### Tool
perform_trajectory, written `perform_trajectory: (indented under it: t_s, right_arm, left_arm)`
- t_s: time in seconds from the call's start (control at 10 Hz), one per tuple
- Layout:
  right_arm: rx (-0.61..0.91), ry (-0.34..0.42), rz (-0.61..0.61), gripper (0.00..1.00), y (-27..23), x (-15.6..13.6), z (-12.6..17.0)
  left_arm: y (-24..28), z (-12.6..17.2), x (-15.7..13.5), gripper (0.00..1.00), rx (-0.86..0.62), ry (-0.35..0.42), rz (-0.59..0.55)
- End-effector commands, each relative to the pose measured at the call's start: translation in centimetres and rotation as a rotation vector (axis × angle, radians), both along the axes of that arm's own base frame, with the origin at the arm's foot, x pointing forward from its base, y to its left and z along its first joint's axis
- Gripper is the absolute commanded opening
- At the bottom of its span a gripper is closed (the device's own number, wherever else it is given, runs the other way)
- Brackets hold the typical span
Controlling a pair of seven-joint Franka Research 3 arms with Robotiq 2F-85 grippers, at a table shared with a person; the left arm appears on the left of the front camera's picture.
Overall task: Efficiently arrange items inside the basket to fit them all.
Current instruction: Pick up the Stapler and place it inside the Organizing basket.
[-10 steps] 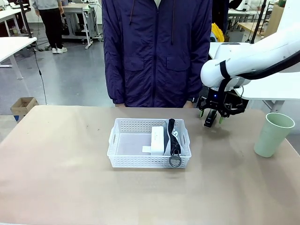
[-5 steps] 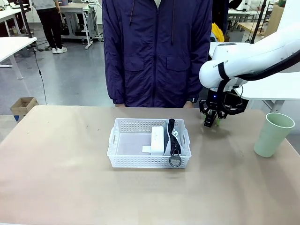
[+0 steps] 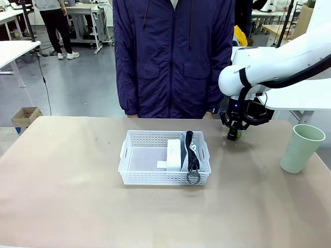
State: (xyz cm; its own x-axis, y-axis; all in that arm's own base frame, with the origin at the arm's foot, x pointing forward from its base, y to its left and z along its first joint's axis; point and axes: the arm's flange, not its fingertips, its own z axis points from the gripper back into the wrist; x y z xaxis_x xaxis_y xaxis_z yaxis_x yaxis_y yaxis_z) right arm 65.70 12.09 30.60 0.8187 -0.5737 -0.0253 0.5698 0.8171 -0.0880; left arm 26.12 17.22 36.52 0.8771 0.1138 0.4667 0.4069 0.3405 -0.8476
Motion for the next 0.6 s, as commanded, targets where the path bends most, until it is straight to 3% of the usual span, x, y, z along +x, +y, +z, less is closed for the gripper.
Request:
perform_trajectory:
  t_s: [0.0, 0.1, 0.3, 0.5]
  right_arm:
    - [-0.035, 0.011, -0.01, 0.0, 0.1, 0.5, 0.1]
    - [-0.031, 0.007, -0.006, 0.0, -0.2, 0.4, 0.6]
    - [0.017, -0.045, 0.074, 0.0, -1.5, -1.9, 5.0]
    - [-0.006, -0.081, 0.274, 0.0, -1.9, -6.7, 11.1]
  left_arm:
    - [0.0, 0.4, -0.2, 1.0, -0.017, 0.007, 0.004]
    - [0.0, 0.4, -0.2, 1.0, -0.017, 0.007, 0.004]
    - [0.0, 0.4, -0.2, 1.0, -0.017, 0.007, 0.004]
    - [0.0, 0.4, -0.2, 1.0, -0.017, 0.007, 0.004]
